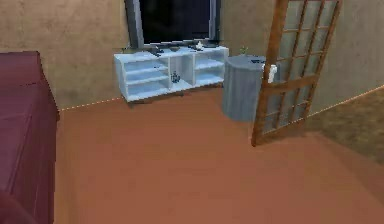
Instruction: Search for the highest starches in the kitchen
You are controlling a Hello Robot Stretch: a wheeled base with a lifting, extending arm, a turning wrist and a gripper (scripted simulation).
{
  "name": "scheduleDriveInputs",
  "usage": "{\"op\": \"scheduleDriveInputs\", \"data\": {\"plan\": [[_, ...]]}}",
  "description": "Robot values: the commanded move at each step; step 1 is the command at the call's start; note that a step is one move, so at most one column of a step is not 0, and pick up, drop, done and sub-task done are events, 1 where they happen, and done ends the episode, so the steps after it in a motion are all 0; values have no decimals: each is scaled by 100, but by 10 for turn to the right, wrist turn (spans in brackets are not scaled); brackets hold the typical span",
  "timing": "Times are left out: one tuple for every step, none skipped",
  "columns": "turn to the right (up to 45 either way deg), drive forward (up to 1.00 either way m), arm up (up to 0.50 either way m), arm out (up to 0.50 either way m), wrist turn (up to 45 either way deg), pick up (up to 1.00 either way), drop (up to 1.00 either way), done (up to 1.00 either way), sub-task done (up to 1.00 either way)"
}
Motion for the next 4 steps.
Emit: {"op": "scheduleDriveInputs", "data": {"plan": [[-450, 0, 0, 0, 0, 0, 0, 0, 0], [-450, 0, 0, 0, 0, 0, 0, 0, 0], [-450, 0, 0, 0, 0, 0, 0, 0, 0], [-390, 0, 0, 0, 0, 0, 0, 0, 0]]}}
